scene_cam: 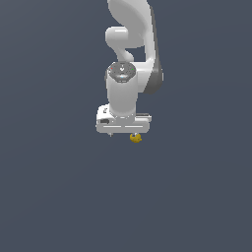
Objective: Pick up the object and move it to a goal position.
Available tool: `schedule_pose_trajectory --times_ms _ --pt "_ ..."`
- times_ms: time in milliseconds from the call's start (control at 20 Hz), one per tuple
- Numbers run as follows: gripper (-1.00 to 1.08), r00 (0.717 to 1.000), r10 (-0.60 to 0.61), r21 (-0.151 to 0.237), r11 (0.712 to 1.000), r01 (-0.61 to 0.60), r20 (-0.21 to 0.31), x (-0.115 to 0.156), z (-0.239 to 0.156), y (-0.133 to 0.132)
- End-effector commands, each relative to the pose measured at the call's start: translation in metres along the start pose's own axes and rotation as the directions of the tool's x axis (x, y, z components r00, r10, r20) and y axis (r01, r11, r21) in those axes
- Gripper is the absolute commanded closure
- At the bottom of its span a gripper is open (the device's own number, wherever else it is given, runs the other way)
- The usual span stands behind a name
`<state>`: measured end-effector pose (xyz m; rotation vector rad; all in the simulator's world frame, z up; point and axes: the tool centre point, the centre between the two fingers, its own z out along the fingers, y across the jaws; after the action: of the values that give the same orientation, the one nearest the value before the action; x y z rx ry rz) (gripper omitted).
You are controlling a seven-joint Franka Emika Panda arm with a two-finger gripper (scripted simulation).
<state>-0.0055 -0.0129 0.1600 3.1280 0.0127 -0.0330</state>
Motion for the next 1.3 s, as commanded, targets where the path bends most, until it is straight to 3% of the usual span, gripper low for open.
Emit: schedule_pose_trajectory --times_ms 0,650,1250 --pt "-0.92 1.000 0.000 0.000 1.000 0.000 0.000 0.000 0.000 0.000" --pt "-0.92 1.000 0.008 0.017 1.000 -0.008 -0.002 0.003 -0.002 0.012" --pt "-0.92 0.995 -0.096 0.011 0.995 0.096 -0.011 -0.022 0.034 -0.020"
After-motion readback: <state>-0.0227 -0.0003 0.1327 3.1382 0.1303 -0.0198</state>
